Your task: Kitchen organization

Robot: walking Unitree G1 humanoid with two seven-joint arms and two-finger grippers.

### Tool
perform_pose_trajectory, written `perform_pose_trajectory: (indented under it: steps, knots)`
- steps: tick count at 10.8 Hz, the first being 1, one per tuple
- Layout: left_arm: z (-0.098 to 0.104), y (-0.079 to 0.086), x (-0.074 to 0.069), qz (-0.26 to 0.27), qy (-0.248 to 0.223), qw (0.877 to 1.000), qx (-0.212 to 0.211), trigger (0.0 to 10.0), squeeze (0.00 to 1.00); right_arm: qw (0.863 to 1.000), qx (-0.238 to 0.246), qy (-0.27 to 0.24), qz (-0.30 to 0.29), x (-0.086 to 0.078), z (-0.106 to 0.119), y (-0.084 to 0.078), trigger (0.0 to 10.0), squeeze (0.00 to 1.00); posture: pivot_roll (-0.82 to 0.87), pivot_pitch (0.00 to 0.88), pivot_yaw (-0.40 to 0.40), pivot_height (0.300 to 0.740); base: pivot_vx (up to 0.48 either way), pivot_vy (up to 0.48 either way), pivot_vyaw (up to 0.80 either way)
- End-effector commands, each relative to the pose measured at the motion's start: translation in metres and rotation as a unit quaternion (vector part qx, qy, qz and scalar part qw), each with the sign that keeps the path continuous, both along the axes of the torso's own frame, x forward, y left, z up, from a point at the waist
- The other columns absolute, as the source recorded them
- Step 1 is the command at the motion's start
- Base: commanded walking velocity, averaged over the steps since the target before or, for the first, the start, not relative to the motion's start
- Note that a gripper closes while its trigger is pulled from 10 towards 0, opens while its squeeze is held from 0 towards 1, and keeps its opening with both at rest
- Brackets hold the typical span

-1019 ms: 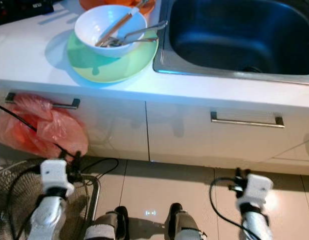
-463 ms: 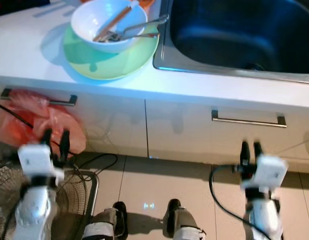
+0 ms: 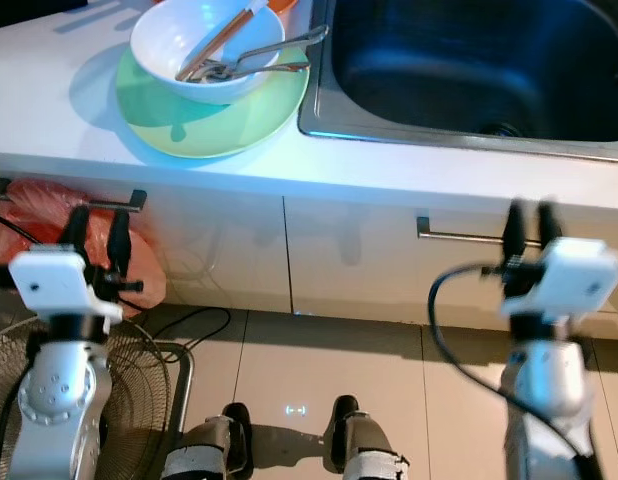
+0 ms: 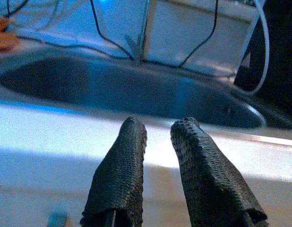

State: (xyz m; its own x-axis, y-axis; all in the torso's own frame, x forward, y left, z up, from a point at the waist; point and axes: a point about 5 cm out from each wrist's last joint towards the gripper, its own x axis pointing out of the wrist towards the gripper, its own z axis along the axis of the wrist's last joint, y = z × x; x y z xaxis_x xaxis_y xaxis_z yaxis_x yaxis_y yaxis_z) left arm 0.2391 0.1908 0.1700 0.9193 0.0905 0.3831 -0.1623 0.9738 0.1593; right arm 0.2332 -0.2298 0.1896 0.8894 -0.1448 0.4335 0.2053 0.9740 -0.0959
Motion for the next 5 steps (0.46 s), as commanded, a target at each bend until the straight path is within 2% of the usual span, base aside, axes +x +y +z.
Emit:
perform_pose_trajectory:
  steps: [1,3,5]
  knots:
    - [0.005,0.0,-0.003,0.006,-0.006,1.0,-0.001,10.0,0.0,1.0,0.0,-0.006,-0.017,-0.004,0.008,-0.007,10.0,0.0,0.04,0.312,-0.023,0.74,0.0,0.0,0.0]
    - [0.019,-0.004,0.002,-0.001,-0.023,1.0,-0.003,10.0,0.0,0.999,0.001,-0.033,-0.016,-0.001,0.027,-0.004,10.0,0.0,0.04,0.311,-0.026,0.74,0.0,0.0,0.0]
    - [0.032,-0.013,0.009,-0.02,-0.038,0.999,0.017,10.0,0.0,0.999,0.008,-0.042,0.004,0.006,0.036,0.005,10.0,0.0,0.05,0.305,-0.031,0.74,0.0,0.0,0.0]
